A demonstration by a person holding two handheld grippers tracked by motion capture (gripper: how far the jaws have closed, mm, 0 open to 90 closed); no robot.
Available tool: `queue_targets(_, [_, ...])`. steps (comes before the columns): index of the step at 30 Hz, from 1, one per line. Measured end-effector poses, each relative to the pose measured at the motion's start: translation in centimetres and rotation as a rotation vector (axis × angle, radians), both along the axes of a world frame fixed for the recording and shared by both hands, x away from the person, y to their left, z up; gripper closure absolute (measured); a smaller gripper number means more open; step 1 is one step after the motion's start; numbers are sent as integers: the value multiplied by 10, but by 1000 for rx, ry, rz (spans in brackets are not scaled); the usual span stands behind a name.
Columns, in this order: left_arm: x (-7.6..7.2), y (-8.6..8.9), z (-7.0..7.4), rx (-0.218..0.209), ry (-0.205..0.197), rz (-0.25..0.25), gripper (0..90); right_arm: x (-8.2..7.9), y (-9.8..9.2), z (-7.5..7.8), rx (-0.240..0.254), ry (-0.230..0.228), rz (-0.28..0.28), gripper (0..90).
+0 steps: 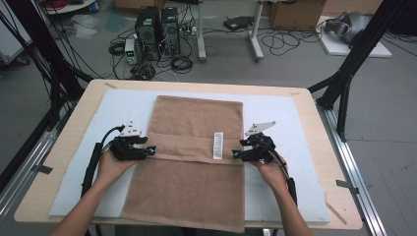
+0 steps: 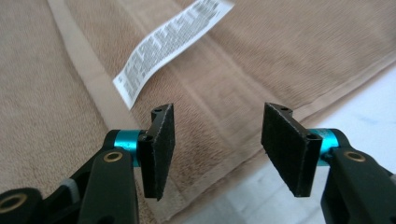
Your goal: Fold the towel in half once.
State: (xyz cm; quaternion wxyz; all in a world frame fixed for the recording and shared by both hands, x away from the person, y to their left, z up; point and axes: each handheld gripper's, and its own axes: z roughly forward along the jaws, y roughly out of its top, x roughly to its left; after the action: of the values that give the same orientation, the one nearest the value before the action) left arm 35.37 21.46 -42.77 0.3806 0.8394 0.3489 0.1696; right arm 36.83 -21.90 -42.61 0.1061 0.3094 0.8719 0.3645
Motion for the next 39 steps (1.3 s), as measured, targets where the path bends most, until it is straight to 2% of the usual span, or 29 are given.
queue_targets(3, [1, 1, -9, 29, 63, -1, 552, -1, 5, -7, -32, 7, 21, 482])
queue_targets(5, [1, 3, -10, 6, 65, 4, 569, -1, 7, -9, -30, 10, 32, 514])
queue_targets(7, [0, 3, -10, 10, 62, -4, 606, -2, 9, -10, -41, 0, 40, 556])
queue_targets(12, [-1, 1, -9, 10, 58, -22, 735, 0, 7, -9, -40, 3, 44, 716])
queue_targets(13, [-1, 0, -9, 10, 58, -23, 760, 0, 7, -9, -41, 6, 46, 778])
queue_targets(14, [-1, 0, -9, 10, 59, -23, 776, 0, 8, -9, -31, 23, 54, 788])
queue_targets(18, [-1, 0, -9, 10, 56, -22, 852, 0, 8, -7, -34, 23, 63, 834])
queue_targets(23, [-1, 1, -7, 6, 54, -22, 864, 1, 6, -6, -20, 27, 69, 854])
queue_targets(29, [-4, 5, 0, -30, 43, -21, 869, 0, 3, 1, 0, 22, 74, 857])
queue_targets(36, [-13, 7, 11, -43, 24, -31, 869, -5, 2, 18, 18, -12, 92, 857])
queue_targets(39, [-19, 8, 16, -43, 12, -38, 869, -9, 0, 23, 28, -3, 101, 856])
